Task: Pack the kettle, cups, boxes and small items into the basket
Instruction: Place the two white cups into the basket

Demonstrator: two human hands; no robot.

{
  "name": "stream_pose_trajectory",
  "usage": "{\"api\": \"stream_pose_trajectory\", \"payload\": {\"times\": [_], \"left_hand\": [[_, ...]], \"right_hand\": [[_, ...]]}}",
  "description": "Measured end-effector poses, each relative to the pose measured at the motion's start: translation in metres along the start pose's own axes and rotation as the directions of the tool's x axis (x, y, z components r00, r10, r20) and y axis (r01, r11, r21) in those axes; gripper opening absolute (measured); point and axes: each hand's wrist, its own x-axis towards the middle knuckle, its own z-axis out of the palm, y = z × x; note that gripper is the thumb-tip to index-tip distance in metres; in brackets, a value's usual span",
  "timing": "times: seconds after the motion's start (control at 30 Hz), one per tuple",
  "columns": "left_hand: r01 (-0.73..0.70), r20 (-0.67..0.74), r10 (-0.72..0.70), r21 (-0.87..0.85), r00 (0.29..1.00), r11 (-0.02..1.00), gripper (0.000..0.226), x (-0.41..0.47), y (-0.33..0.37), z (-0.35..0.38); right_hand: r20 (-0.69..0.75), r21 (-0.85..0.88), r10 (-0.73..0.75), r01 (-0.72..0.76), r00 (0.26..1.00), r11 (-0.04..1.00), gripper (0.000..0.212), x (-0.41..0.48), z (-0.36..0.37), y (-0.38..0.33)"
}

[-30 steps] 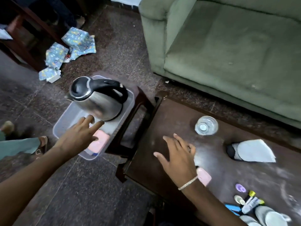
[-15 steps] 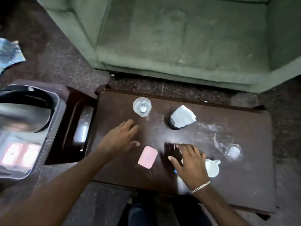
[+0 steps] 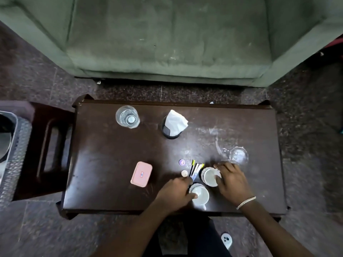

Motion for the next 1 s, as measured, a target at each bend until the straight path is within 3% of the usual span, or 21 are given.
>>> {"api": "stream_pose_trajectory", "payload": {"times": [0.2,0.57,0.83,1.0], "left_hand": [[0.072,0.02,-0.073,0.043,0.997,0.996,0.035,0.011,0.016,0.019],[0.118,-0.007,-0.118,0.007,0.993,0.993,0.026,0.017,0.02,0.021],[0.023,-0.234,-0.054,-0.134,0.971,0.991,0.03,-0.013,-0.009,-0.003],[0.045,-0.369,-0.195,-0.377,0.909,0.925,0.025,-0.055,-0.046,-0.044]], "right_hand": [[0.104,-0.063,0.044,-0.038,0.994,0.997,0.032,0.014,0.004,0.009],[0.181,0.005,0.047,-0.049,0.982,0.999,0.018,0.031,-0.003,0.004],[0.075,-0.004,-0.062,0.062,0.995,0.998,0.017,0.027,-0.042,-0.023],[0.035,0.042,-0.147,0.146,0.988,0.988,0.02,0.041,-0.074,-0.086]]}}
